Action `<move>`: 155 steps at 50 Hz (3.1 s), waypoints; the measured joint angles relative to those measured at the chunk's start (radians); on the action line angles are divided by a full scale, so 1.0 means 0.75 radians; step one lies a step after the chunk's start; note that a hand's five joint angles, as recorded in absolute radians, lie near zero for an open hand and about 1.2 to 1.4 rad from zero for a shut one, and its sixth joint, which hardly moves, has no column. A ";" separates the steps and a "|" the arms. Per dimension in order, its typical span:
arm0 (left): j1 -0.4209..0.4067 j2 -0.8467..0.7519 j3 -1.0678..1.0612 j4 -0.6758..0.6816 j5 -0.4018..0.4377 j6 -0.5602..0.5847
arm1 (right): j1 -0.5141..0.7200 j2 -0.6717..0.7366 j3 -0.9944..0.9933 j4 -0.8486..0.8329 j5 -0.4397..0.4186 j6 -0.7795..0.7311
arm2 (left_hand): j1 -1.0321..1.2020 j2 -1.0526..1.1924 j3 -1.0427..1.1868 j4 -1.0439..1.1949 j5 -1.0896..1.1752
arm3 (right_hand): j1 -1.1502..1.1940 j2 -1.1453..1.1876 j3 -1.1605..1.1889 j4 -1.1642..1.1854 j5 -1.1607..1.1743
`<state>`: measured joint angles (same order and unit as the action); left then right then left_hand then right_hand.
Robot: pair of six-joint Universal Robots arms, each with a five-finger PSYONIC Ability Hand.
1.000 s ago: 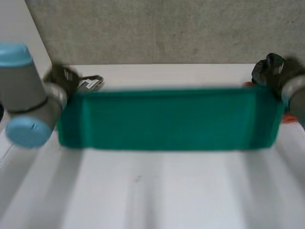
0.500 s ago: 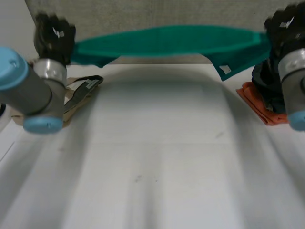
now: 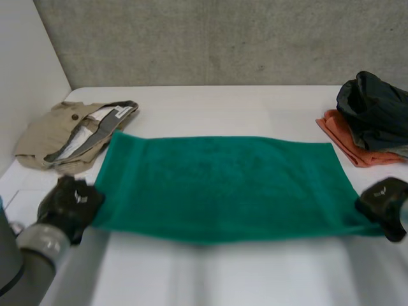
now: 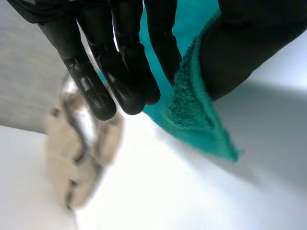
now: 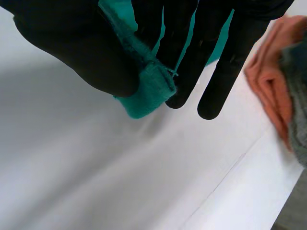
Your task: Fold the laundry.
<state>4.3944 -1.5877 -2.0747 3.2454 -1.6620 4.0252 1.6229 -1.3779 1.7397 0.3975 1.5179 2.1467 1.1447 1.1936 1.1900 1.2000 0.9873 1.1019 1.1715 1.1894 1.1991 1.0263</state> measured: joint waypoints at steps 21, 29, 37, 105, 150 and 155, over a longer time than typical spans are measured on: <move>-0.060 -0.512 0.573 0.199 -0.025 -0.025 | 0.094 0.380 -0.271 -0.547 0.026 0.158 | 0.000 0.000 0.000 0.000 0.000 | 0.000 0.000 0.000 0.000 0.000; -0.086 -0.909 1.013 0.269 -0.165 -0.020 | 0.141 0.636 -0.528 -0.725 0.094 0.163 | 0.000 0.000 0.000 0.000 0.000 | 0.000 0.000 0.000 0.000 0.000; -0.117 -1.134 1.289 0.279 -0.212 0.018 | 0.174 0.810 -0.718 -0.859 0.129 0.154 | -0.426 -0.402 -0.398 -0.374 -0.365 | -0.409 -0.465 -0.462 -0.459 -0.447; -0.209 -0.493 0.462 0.416 -0.150 -0.239 | -0.296 0.338 -0.092 -0.699 -0.135 0.305 | -1.272 -1.327 -1.314 -1.336 -1.259 | -0.010 0.003 -0.006 -0.005 -0.066; -0.170 -0.293 0.400 0.413 -0.109 -0.296 | 0.965 0.714 -0.551 -1.144 -0.337 0.281 | -1.272 -1.327 -1.314 -1.336 -1.260 | -1.150 -1.250 -1.269 -1.272 -1.285; -0.255 -0.379 0.510 0.417 -0.075 -0.312 | 0.832 0.523 -0.397 -1.069 -0.218 0.397 | -1.272 -1.327 -1.314 -1.336 -1.260 | -1.173 -1.287 -1.316 -1.331 -1.312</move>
<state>4.2035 -1.8721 -1.6926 3.5581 -1.7184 3.7913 2.2467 -0.9857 1.4421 -0.4043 1.3541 2.4442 0.1905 0.1985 0.2041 0.1978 0.0426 0.2223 0.2065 0.2023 0.2009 0.0423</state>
